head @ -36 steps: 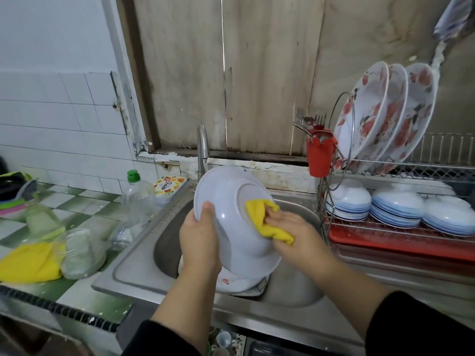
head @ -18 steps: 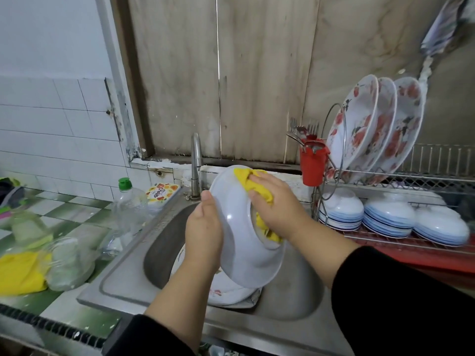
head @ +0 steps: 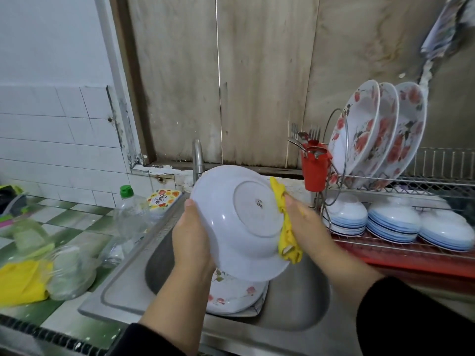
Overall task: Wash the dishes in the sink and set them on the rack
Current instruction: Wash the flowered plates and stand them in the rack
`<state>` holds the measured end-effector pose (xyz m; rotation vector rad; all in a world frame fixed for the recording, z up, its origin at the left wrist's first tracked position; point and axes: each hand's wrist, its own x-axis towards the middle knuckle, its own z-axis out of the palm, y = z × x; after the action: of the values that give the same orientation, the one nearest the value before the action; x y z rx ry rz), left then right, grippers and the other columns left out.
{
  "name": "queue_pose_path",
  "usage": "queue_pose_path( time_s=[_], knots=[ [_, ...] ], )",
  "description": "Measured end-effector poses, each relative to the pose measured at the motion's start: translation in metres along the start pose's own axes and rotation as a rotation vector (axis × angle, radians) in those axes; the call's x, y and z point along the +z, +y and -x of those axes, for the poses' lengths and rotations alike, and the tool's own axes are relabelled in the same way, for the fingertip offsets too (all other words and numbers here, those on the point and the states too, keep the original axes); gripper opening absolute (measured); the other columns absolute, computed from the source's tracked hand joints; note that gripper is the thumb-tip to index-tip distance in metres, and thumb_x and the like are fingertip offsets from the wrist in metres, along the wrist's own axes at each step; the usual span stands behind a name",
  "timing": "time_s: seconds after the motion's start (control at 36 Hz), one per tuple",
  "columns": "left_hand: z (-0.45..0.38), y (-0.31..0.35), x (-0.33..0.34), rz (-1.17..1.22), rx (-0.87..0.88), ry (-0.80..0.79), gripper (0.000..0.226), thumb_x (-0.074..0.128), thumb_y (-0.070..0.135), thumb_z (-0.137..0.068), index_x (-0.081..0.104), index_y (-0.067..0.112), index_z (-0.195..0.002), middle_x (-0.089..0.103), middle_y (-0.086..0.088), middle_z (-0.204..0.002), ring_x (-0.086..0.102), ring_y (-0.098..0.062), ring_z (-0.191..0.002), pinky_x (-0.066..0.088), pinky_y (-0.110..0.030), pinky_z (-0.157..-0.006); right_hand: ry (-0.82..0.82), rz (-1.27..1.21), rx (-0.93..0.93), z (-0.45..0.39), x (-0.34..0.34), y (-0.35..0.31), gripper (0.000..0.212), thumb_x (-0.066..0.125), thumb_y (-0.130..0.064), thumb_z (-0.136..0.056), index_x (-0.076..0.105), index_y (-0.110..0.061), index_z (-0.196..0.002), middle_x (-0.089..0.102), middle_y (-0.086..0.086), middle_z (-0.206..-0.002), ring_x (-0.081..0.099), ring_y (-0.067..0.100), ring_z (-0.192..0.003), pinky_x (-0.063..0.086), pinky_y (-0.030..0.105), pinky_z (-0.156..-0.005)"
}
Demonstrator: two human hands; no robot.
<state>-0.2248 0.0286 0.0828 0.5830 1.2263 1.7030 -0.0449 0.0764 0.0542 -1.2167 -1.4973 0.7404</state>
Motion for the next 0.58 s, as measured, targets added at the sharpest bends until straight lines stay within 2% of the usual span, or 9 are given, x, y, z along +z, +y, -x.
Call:
queue_pose_path(
  time_s=[0.03,0.08,0.14,0.19,0.28,0.33,0.39,0.5,0.58],
  knots=[
    [0.001,0.000,0.001,0.053,-0.017,0.028,0.020,0.040,0.040,-0.099,0.052,0.024,-0.104,0.056,0.012,-0.087,0.053,-0.007,-0.078,0.041,-0.030,-0.083,0.006,-0.011,-0.045,0.008,0.006,0.007,0.042,0.040,-0.038,-0.100,0.054,-0.017,-0.133,0.056,-0.003,-0.134,0.046,0.002,-0.123,0.032,0.012,-0.101],
    [0.002,0.000,0.002,0.154,-0.058,0.067,0.020,0.040,0.040,-0.100,0.049,0.026,-0.110,0.056,0.009,-0.094,0.054,-0.009,-0.079,0.042,-0.032,-0.085,0.001,0.055,-0.202,0.027,0.020,0.016,0.052,0.036,-0.046,-0.098,0.036,-0.021,-0.144,0.032,-0.013,-0.150,0.026,0.002,-0.140,0.018,0.020,-0.116],
    [0.000,0.000,0.003,0.201,-0.068,0.106,0.022,0.041,0.042,-0.099,0.050,0.025,-0.109,0.058,0.007,-0.097,0.056,-0.011,-0.081,0.043,-0.032,-0.086,-0.021,0.254,-0.405,0.042,0.032,0.023,0.060,0.027,-0.057,-0.096,0.021,-0.026,-0.148,0.010,-0.021,-0.155,0.007,0.009,-0.146,0.004,0.021,-0.118],
    [-0.002,-0.004,0.007,0.101,-0.038,0.145,0.025,0.039,0.044,-0.098,0.052,0.023,-0.106,0.060,0.003,-0.102,0.058,-0.018,-0.088,0.045,-0.033,-0.090,-0.058,0.470,-0.621,0.048,0.040,0.022,0.060,0.018,-0.056,-0.099,0.019,-0.025,-0.150,-0.001,-0.015,-0.159,-0.003,0.020,-0.147,-0.003,0.025,-0.118],
    [0.004,-0.003,0.016,-0.083,0.106,0.142,0.036,0.031,0.043,-0.101,0.057,0.018,-0.103,0.061,0.001,-0.103,0.055,-0.020,-0.094,0.039,-0.026,-0.082,-0.132,0.653,-0.865,0.041,0.049,-0.001,0.051,0.020,-0.045,-0.101,0.037,-0.020,-0.141,0.022,0.003,-0.156,0.006,0.032,-0.145,0.011,0.045,-0.117],
    [0.009,0.000,0.017,-0.202,0.191,0.118,0.046,0.023,0.042,-0.102,0.059,0.014,-0.105,0.055,-0.001,-0.100,0.051,-0.019,-0.095,0.033,-0.024,-0.078,-0.184,0.660,-0.870,0.030,0.053,-0.019,0.050,0.029,-0.039,-0.096,0.048,-0.016,-0.136,0.033,0.007,-0.152,0.013,0.033,-0.144,0.019,0.053,-0.113],
    [0.010,0.004,0.013,-0.290,0.254,0.092,0.058,0.018,0.045,-0.102,0.061,0.008,-0.112,0.052,-0.003,-0.099,0.049,-0.019,-0.099,0.030,-0.024,-0.078,-0.229,0.657,-0.827,0.017,0.054,-0.034,0.054,0.031,-0.036,-0.090,0.051,-0.014,-0.136,0.032,0.009,-0.152,0.012,0.033,-0.143,0.019,0.056,-0.110],
    [0.015,0.006,0.007,-0.423,0.372,-0.112,0.059,0.013,0.049,-0.099,0.064,0.019,-0.097,0.060,0.006,-0.090,0.051,-0.013,-0.098,0.030,-0.018,-0.070,-0.220,0.732,-0.709,-0.015,0.051,-0.061,0.077,0.015,-0.045,-0.078,0.038,-0.012,-0.144,0.025,0.008,-0.155,0.007,0.032,-0.146,0.012,0.045,-0.118],
    [0.011,0.010,0.002,-0.582,0.418,-0.204,0.042,0.029,0.043,-0.100,0.061,0.017,-0.094,0.055,0.005,-0.082,0.046,-0.014,-0.087,0.033,-0.021,-0.057,-0.260,0.645,-0.607,-0.037,0.048,-0.073,0.083,0.015,-0.049,-0.067,0.049,-0.014,-0.135,0.046,0.006,-0.140,0.028,0.028,-0.139,0.017,0.036,-0.116]
  ],
)
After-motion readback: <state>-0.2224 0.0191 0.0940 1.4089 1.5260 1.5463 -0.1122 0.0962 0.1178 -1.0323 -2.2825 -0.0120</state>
